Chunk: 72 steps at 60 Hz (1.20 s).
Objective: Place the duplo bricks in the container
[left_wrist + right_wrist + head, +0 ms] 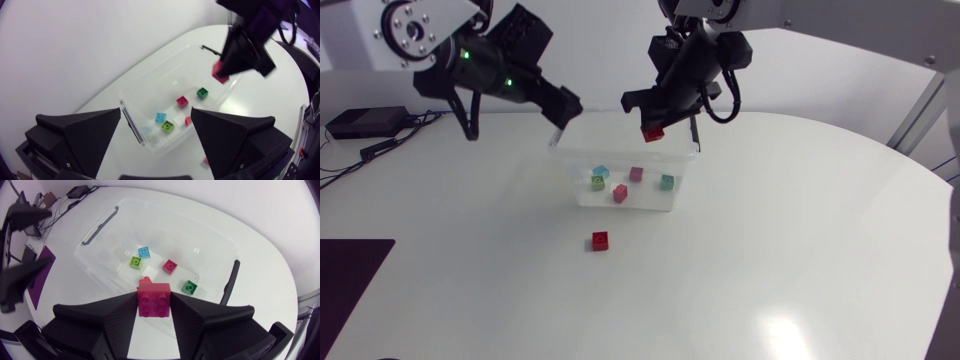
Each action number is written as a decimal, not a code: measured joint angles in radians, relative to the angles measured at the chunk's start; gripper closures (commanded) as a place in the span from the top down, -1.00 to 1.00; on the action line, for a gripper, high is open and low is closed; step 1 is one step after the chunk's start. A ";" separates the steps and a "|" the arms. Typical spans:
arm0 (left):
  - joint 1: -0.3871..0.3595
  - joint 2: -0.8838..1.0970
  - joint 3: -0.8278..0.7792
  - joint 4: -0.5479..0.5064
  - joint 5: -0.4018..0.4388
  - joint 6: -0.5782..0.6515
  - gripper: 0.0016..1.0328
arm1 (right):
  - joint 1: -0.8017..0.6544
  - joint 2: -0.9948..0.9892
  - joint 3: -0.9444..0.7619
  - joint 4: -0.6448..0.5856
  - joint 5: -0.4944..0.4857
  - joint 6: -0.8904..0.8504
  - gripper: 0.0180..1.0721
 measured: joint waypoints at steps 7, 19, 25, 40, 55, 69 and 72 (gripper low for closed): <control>-0.001 -0.056 -0.156 0.015 0.045 0.053 0.90 | -0.022 0.062 0.068 0.000 0.001 0.000 -0.13; -0.035 -0.071 -0.301 0.057 0.077 0.122 0.89 | -0.044 0.139 0.090 0.001 0.008 0.000 0.90; -0.049 -0.069 -0.356 0.104 0.087 0.156 0.89 | -0.051 0.163 0.096 0.000 0.013 0.000 0.90; -0.051 0.005 -0.440 0.196 0.087 0.244 0.87 | -0.057 0.124 0.102 -0.003 0.018 0.000 0.90; -0.067 0.082 -0.497 0.256 0.115 0.308 0.87 | -0.015 -0.169 -0.118 0.011 0.002 -0.002 0.90; -0.069 0.184 -0.498 0.296 0.132 0.340 0.87 | 0.080 -0.343 -0.393 0.019 -0.027 -0.003 0.90; -0.069 0.203 -0.497 0.301 0.133 0.344 0.87 | 0.095 -0.362 -0.444 0.018 -0.035 0.000 0.90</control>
